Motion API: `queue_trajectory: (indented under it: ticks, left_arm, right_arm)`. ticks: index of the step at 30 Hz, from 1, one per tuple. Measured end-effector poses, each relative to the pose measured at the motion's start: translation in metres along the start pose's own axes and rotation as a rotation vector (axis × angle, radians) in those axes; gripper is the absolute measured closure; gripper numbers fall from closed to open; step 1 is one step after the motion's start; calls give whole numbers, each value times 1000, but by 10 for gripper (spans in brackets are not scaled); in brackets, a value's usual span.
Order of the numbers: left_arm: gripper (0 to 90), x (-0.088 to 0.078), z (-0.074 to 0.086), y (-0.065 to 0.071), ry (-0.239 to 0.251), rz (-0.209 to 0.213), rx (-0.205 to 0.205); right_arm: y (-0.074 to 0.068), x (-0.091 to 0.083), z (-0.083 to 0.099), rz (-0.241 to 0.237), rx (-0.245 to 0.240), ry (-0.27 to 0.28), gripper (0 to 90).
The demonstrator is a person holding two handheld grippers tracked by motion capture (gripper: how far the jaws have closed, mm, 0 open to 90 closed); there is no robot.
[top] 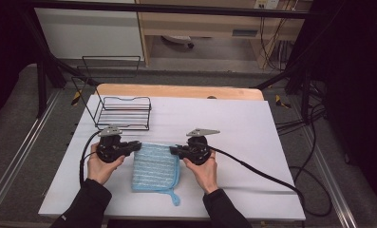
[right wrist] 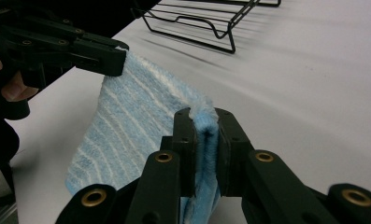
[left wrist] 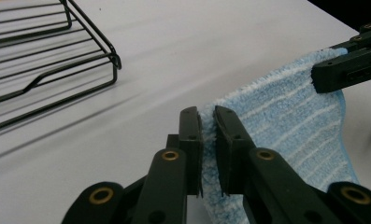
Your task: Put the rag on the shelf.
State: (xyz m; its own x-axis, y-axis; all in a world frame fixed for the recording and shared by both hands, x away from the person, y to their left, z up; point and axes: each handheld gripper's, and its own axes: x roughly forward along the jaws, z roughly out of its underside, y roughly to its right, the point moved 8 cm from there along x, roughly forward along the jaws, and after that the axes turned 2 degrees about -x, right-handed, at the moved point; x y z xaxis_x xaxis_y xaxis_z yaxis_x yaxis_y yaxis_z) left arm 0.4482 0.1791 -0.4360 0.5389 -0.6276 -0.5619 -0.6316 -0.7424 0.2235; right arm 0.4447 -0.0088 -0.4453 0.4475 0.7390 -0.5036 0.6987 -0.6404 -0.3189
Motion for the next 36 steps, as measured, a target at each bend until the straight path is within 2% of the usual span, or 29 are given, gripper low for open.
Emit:
queue_trajectory:
  ticks: [4, 9, 13, 17, 19, 20, 31, 36]
  left_arm:
    - [815, -6, -4, 2, 21, -5, 8]
    - [815, -15, -10, 3, 54, -7, 11]
    - [815, -22, -17, 6, 79, -20, 32]
    - [815, -33, -25, 8, 125, -25, 35]
    - [815, -35, -27, 8, 134, -27, 35]
    - [816, -37, -28, 8, 141, -28, 37]
    - [816, -62, -46, 13, 241, -50, 53]
    - [817, -68, -50, 13, 265, -58, 52]
  right_arm:
    - [-7, -6, -9, 6, -43, 25, 807]
    - [-11, -10, -16, 6, -58, 46, 806]
    - [-17, -15, -26, 14, -89, 78, 806]
    - [-22, -20, -35, 14, -117, 107, 806]
    - [-24, -21, -37, 15, -119, 109, 806]
    - [-27, -23, -41, 16, -135, 120, 806]
    - [-41, -32, -62, 18, -185, 189, 806]
    - [-46, -34, -71, 24, -201, 217, 806]
